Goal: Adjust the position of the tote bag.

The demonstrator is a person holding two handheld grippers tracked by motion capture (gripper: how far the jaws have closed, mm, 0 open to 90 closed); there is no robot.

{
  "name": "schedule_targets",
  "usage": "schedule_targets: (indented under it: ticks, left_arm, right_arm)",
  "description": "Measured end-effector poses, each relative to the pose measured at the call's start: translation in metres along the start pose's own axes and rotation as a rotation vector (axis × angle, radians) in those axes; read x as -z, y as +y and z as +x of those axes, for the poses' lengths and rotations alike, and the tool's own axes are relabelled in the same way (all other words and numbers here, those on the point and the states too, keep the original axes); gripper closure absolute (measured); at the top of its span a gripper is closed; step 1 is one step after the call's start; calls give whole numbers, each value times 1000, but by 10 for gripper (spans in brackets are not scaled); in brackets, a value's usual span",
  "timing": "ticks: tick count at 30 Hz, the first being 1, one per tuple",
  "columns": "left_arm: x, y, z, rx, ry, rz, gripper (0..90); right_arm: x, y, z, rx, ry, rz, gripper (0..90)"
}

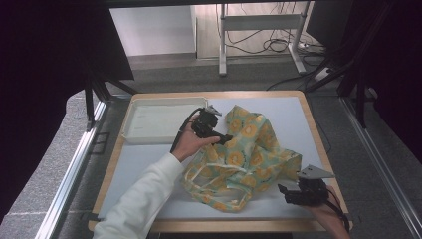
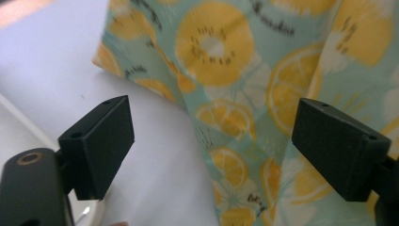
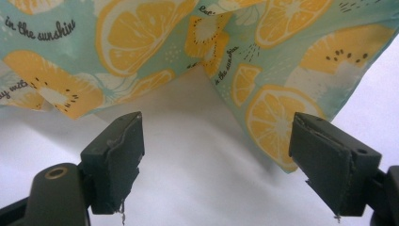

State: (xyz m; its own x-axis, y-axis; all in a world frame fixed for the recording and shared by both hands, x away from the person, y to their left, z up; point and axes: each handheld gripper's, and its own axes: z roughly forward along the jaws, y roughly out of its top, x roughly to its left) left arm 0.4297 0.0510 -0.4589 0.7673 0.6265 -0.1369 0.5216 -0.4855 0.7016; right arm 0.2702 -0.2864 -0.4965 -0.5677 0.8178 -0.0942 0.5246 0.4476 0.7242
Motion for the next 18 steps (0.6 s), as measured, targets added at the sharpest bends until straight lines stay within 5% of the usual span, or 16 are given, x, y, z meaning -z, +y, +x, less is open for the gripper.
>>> schedule_targets:
  ticks: [7,13,18]
  left_arm:
    - [-12,-13,-3,14,-6,25,80]
    - [-26,-3,6,37,10,-12,106]
    - [-51,5,17,78,-46,-35,117]
  right_arm:
    - [-1,0,1,3,-6,8,188]
    - [-2,0,3,9,-10,15,188]
    - [-2,0,2,6,-11,16,188]
